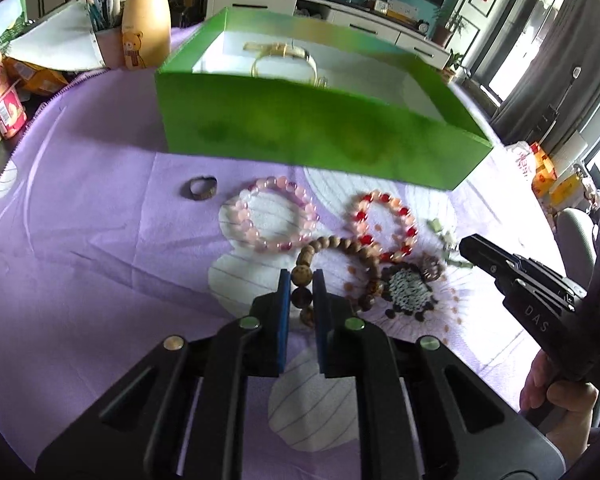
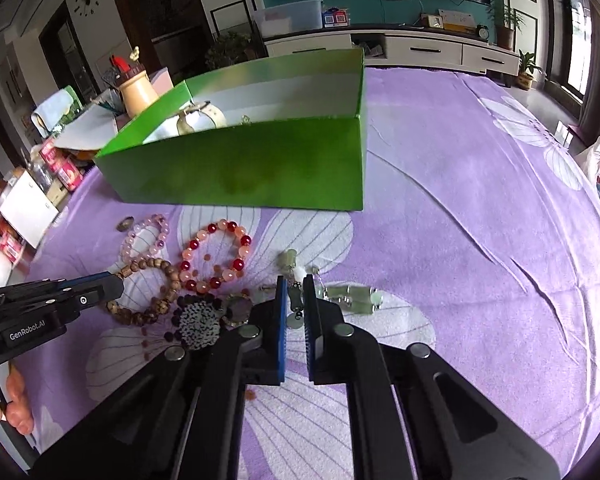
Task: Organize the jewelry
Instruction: 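Grasp the brown wooden bead bracelet with the left tool while the right grasps the jade chain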
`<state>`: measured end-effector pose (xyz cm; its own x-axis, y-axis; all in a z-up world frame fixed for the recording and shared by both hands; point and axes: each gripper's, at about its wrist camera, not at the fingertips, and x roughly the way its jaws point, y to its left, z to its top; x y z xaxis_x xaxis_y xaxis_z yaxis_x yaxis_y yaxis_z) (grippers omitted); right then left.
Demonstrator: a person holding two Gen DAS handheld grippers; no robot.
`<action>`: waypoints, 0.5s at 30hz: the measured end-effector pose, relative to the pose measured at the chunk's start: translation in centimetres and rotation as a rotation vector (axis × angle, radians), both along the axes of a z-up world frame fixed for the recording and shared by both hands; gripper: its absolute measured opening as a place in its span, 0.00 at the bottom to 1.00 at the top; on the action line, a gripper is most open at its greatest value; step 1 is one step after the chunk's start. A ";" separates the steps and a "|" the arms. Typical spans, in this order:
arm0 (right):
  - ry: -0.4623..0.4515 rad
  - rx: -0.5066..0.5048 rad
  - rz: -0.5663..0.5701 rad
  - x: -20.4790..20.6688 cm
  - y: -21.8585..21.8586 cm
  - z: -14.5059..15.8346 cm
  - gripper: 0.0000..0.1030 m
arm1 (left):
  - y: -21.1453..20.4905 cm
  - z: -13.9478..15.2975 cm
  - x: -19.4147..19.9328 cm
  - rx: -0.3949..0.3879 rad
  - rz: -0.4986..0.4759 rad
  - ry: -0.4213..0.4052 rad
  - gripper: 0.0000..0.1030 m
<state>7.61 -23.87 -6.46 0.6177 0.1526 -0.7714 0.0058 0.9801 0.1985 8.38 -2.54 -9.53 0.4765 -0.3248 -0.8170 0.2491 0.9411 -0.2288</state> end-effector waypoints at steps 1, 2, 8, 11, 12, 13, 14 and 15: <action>-0.012 0.003 -0.001 -0.3 -0.1 0.5 0.07 | 0.1 0.4 -0.1 -0.006 0.000 -0.008 0.10; -0.020 0.004 0.000 -0.4 -0.1 0.9 0.07 | 0.2 0.9 -0.3 -0.009 0.001 -0.019 0.10; -0.066 0.018 -0.009 -1.7 -0.6 3.3 0.07 | 0.4 3.0 -0.8 -0.039 -0.005 -0.052 0.10; -0.083 0.033 -0.010 -2.0 -1.0 4.3 0.07 | 0.1 3.8 -1.2 -0.037 -0.018 -0.069 0.10; -0.091 0.034 -0.011 -2.2 -1.1 4.6 0.07 | 0.0 4.1 -1.2 -0.037 -0.021 -0.075 0.10; -0.099 0.033 -0.012 -2.4 -1.2 5.0 0.07 | 0.0 4.4 -1.4 -0.040 -0.023 -0.078 0.10; -0.106 0.033 -0.011 -2.5 -1.2 5.3 0.07 | 0.0 4.6 -1.5 -0.044 -0.024 -0.081 0.10; -0.111 0.032 -0.010 -2.6 -1.2 5.5 0.07 | 0.0 4.8 -1.6 -0.046 -0.025 -0.085 0.10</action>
<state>5.03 -25.06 -0.99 0.7005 0.1694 -0.6933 -0.0077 0.9732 0.2300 6.82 -2.56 -4.69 0.5351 -0.3733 -0.7578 0.2926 0.9234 -0.2483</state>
